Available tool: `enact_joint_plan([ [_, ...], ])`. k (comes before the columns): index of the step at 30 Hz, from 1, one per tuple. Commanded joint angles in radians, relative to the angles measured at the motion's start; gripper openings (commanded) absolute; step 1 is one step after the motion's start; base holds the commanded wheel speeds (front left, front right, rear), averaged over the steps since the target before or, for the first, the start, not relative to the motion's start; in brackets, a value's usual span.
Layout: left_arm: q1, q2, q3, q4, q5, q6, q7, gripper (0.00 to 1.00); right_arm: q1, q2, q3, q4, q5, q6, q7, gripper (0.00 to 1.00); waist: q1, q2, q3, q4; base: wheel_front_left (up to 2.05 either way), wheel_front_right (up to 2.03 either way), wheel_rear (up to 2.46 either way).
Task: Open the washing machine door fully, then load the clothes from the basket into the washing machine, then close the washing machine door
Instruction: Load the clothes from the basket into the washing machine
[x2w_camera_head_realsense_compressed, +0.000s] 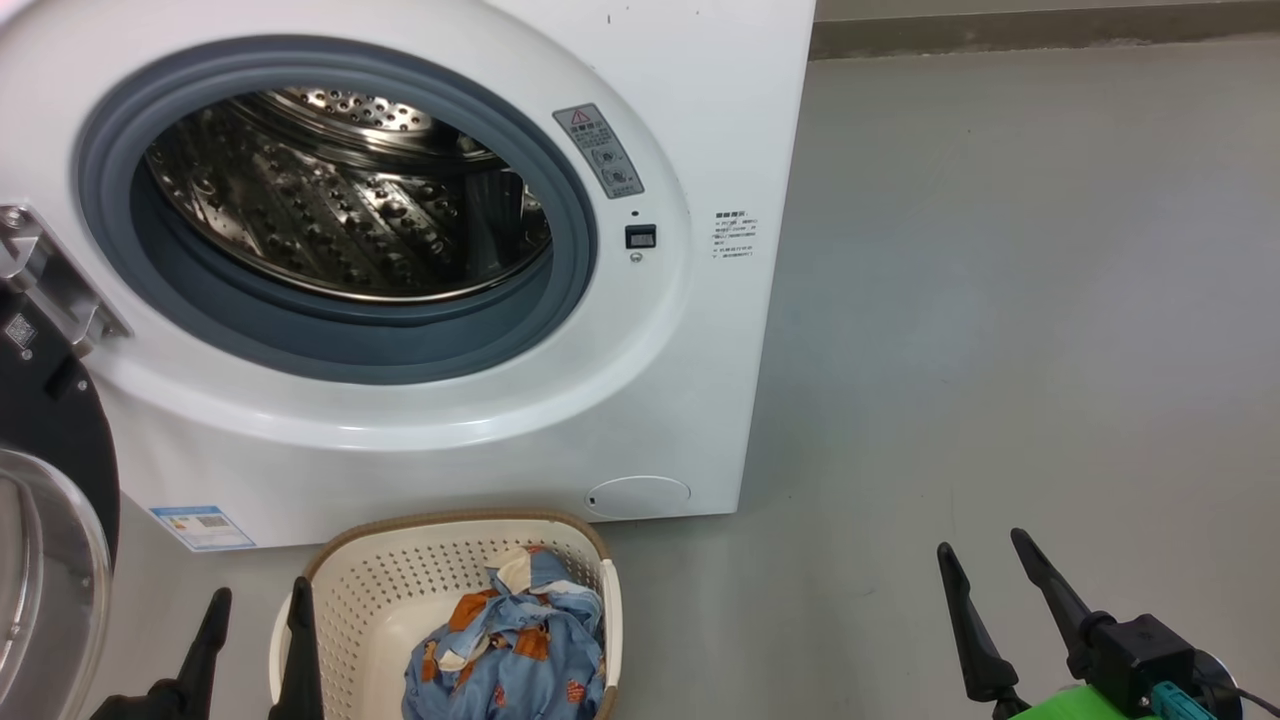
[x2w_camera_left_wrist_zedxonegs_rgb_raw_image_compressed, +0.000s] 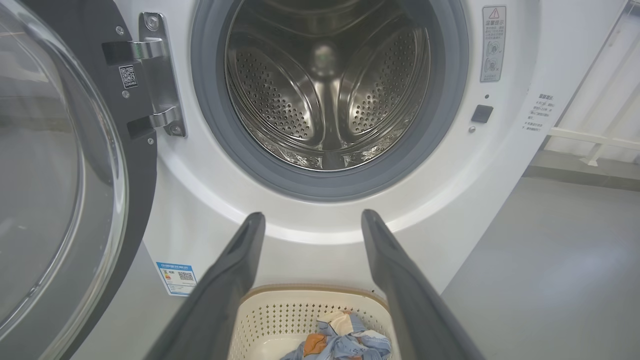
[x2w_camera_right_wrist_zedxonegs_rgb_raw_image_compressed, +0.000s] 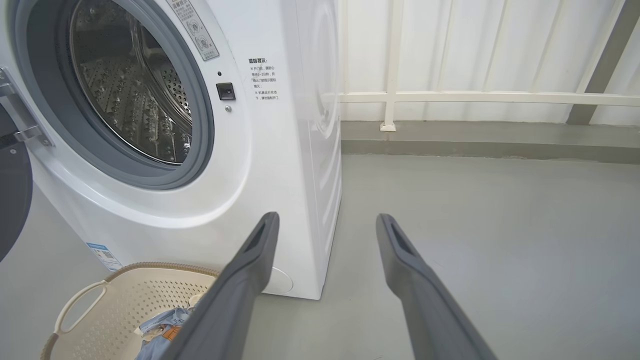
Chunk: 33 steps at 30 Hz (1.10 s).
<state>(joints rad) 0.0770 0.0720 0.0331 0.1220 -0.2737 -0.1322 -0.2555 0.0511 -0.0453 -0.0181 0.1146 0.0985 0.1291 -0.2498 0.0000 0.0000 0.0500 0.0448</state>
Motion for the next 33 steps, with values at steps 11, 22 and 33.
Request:
enact_joint_plan([
  [11, -0.024, 0.022, 0.027, -0.031, -0.016, 0.002, -0.006, 1.0, -0.036, -0.005, 0.029, -0.017, -0.007, 0.002, -0.012, 1.0, 0.0, 0.0, 0.017, -0.007, 0.0, 0.0, 0.0],
  [22, -0.069, 0.081, 0.001, -0.017, -0.08, 0.002, -0.006, 1.0, -0.066, -0.005, 0.032, -0.028, 0.011, 0.002, -0.012, 1.0, 0.0, 0.0, 0.164, -0.016, 0.0, 0.0, 0.0],
  [33, -0.167, 0.174, -0.071, 0.027, -0.166, 0.002, -0.006, 1.0, -0.135, -0.005, 0.066, -0.054, 0.022, 0.002, -0.012, 1.0, 0.0, 0.0, 0.335, -0.054, 0.0, 0.0, 0.0],
])
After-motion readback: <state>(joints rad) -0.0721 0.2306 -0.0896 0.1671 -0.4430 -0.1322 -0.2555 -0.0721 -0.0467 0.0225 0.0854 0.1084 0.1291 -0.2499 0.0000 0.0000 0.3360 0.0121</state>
